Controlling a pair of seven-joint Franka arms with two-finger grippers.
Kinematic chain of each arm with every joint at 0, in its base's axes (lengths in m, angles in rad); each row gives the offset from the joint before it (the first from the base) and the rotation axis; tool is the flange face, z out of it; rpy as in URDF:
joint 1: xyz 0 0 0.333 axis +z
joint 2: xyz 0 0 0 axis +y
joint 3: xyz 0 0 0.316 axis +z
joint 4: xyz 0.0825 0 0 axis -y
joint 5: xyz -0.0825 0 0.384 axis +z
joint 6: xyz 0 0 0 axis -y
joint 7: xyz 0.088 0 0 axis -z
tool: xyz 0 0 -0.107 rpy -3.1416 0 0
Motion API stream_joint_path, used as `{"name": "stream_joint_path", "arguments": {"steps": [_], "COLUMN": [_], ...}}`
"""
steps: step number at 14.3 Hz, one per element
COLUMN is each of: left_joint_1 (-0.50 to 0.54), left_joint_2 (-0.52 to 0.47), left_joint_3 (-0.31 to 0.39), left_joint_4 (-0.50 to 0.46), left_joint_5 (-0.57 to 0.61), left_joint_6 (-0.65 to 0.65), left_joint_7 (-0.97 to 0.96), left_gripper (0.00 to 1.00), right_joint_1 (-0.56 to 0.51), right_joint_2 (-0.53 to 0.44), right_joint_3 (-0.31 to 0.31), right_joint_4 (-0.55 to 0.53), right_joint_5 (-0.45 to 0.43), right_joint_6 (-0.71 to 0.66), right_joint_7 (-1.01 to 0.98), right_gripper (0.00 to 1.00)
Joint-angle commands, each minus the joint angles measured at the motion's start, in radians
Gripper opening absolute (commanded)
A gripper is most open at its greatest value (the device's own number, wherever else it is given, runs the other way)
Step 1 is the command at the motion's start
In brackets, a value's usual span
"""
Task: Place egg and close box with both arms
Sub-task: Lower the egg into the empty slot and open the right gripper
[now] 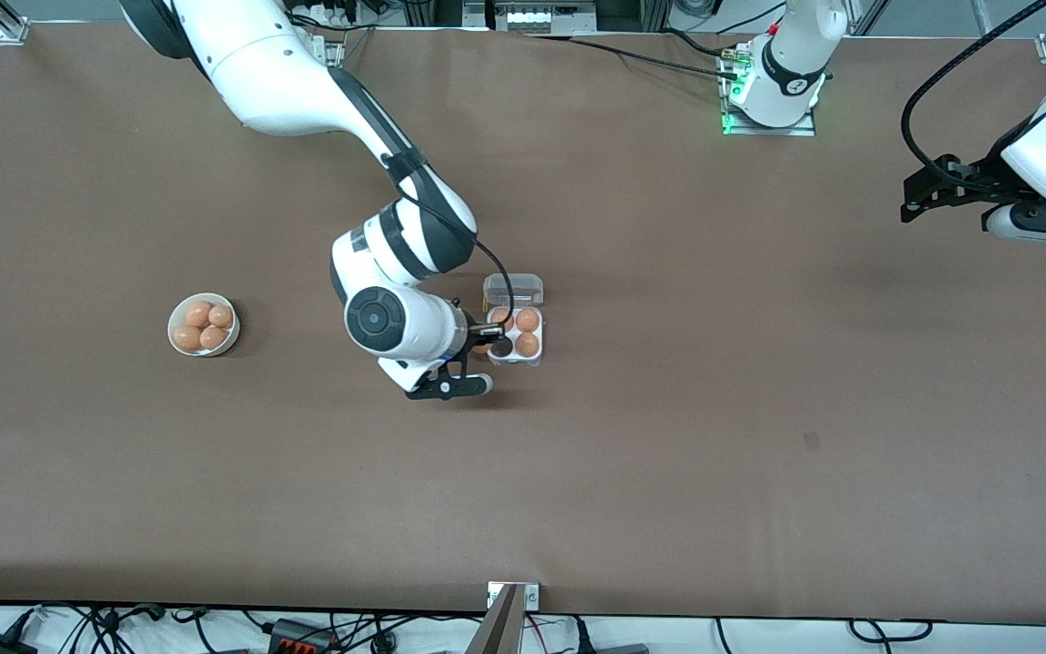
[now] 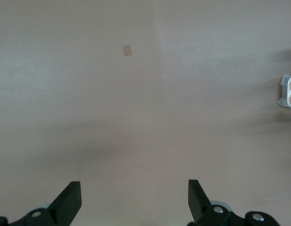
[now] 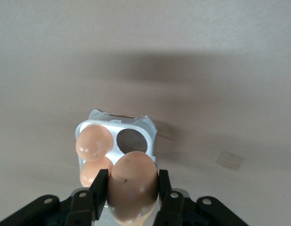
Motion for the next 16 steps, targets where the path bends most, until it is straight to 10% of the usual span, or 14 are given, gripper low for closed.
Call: {"name": "stream_joint_path", "arguments": {"steps": [1,16], "left_joint_1": [0.005,-0.001], "left_joint_2": [0.013,0.013], "left_joint_3": [-0.002,-0.004], "left_joint_4": [0.033,0.035], "left_joint_5": [-0.015,-0.015], "left_joint_6": [-0.024,-0.024], "left_joint_7": [0.014,0.014], "left_gripper": [1.00,1.00], "right_joint_1": [0.015,0.034], "right_joint_2": [0.042,0.095], "right_joint_3": [0.007,0.004], "right_joint_4": [0.044,0.043], "right_joint_5": [0.015,0.049], "right_joint_6": [0.000,0.026], "right_joint_7": [0.042,0.105], "right_gripper": [0.21,0.20]}}
